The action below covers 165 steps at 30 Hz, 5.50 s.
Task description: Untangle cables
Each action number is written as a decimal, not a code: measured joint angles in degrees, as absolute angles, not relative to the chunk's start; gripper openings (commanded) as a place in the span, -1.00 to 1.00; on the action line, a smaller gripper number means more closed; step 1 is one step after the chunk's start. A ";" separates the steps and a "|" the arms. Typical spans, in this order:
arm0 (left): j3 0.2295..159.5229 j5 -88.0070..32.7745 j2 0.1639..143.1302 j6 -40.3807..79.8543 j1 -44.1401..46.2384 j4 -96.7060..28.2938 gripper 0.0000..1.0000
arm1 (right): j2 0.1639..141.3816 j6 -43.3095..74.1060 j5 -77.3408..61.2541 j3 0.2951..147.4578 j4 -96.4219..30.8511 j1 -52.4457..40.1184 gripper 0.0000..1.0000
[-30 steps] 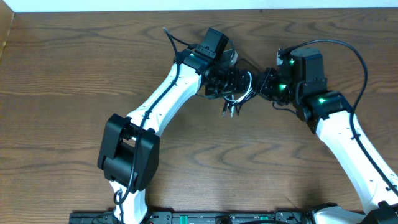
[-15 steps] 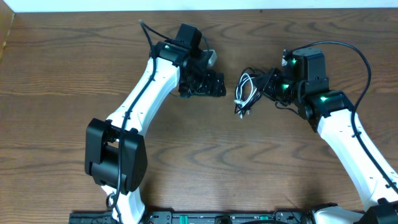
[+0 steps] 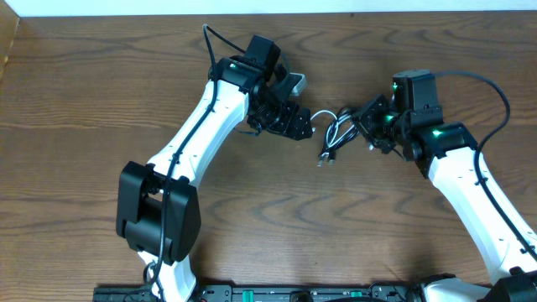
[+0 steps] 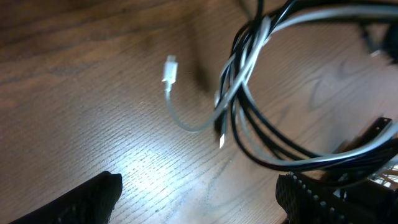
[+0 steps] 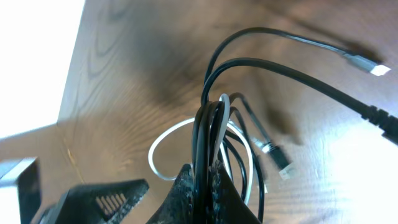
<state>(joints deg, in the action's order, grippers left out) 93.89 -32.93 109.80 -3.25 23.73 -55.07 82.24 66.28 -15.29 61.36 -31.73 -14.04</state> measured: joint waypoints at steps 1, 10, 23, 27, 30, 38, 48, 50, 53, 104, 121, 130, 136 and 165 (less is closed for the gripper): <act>93.86 -32.97 109.36 -3.29 23.73 -55.07 0.70 | 82.24 67.88 -15.05 61.36 -32.67 -14.04 -0.97; 93.84 -44.36 104.66 -13.82 23.75 -52.51 0.70 | 82.24 72.62 -17.52 61.36 -34.26 -12.53 -0.98; 93.84 -49.32 104.60 -28.67 30.02 -48.82 0.70 | 82.24 72.42 -28.03 61.39 -28.75 -7.42 -0.97; 93.84 -45.39 104.60 -29.52 33.28 -45.21 0.52 | 82.26 72.42 -29.04 61.39 -28.75 -7.70 -0.98; 93.82 -40.93 104.60 -29.23 35.16 -41.89 0.45 | 82.26 72.38 -29.54 61.39 -28.75 -8.01 -0.97; 93.82 -36.25 106.13 -28.01 36.29 -40.42 0.11 | 82.26 72.25 -30.04 61.39 -28.73 -8.05 -0.97; 93.78 -36.12 107.61 -24.40 36.75 -39.53 -0.85 | 82.61 72.05 -28.32 61.45 -28.34 -8.01 -0.54; 93.71 -36.10 107.61 -21.32 36.42 -38.04 -0.85 | 82.61 71.29 -27.57 61.52 -29.12 -8.03 0.08; 93.71 -36.07 107.61 -13.78 34.65 -37.26 -0.85 | 82.61 68.29 -24.60 61.71 -30.68 -8.10 0.34; 93.65 -51.96 107.61 74.17 15.57 -43.57 -0.85 | 88.27 -6.48 -47.81 61.89 -19.42 -19.44 -0.88; 93.67 -29.98 107.57 41.23 15.79 -48.90 0.04 | 88.36 9.39 -47.53 61.87 -16.38 -15.46 -0.98; 93.65 -37.04 107.57 14.15 16.03 -50.87 0.04 | 88.38 27.75 -43.59 61.87 -16.40 -14.20 -0.98; 93.58 -46.06 107.57 3.49 19.88 -50.76 0.04 | 88.38 34.35 -43.11 61.87 -16.40 -14.00 -0.98; 93.23 -51.24 107.59 -6.48 25.69 -40.25 0.04 | 88.38 39.77 -51.51 61.87 -16.38 -7.29 -0.98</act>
